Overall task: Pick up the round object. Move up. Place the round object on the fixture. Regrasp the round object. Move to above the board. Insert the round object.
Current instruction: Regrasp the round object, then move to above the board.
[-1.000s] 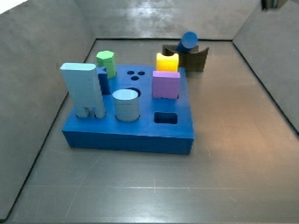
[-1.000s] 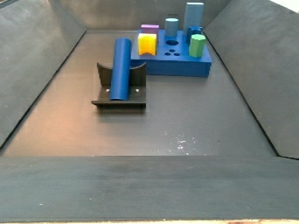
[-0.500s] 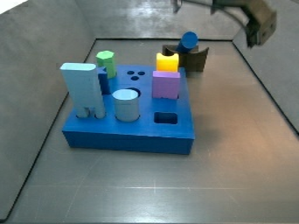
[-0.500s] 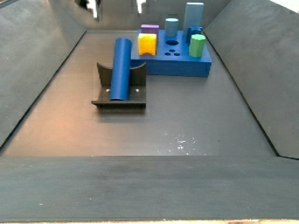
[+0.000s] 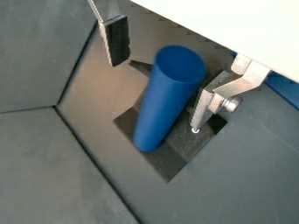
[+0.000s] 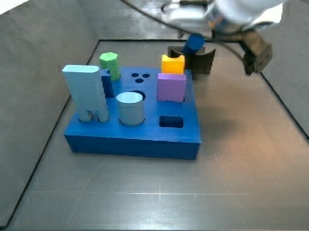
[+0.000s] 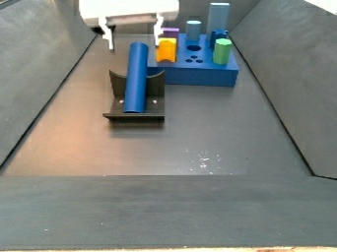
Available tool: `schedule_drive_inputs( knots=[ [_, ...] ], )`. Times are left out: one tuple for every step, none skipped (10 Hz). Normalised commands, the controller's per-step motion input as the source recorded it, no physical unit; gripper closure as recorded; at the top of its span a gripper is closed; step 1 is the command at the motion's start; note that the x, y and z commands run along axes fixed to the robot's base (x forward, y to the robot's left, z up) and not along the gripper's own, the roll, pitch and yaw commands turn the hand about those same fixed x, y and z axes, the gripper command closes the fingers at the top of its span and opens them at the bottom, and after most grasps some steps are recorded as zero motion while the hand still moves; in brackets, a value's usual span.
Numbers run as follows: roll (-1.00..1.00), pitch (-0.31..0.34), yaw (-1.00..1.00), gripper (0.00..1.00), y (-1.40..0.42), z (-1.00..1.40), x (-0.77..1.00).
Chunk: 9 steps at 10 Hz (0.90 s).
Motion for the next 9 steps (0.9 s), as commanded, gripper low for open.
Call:
schedule_drive_inputs(
  knots=[
    [0.06,-0.015,-0.04,0.0,0.0,-0.34,0.07],
    [0.06,-0.003,-0.03,0.0,0.0,-0.24,0.07],
    [0.0,0.0,0.0,1.0,0.0,0.0,0.0],
    [-0.08,0.0,0.06,1.0,-0.03,1.0,0.08],
    [-0.08,0.001,0.05,1.0,-0.03,1.0,0.08],
    [-0.08,0.017,0.03,1.0,-0.03,1.0,0.08],
    [-0.07,0.032,0.02,1.0,-0.03,1.0,0.07],
    [-0.06,0.042,0.01,1.0,-0.03,1.0,0.07],
    [-0.05,0.05,0.01,1.0,-0.03,1.0,0.06]
  ],
)
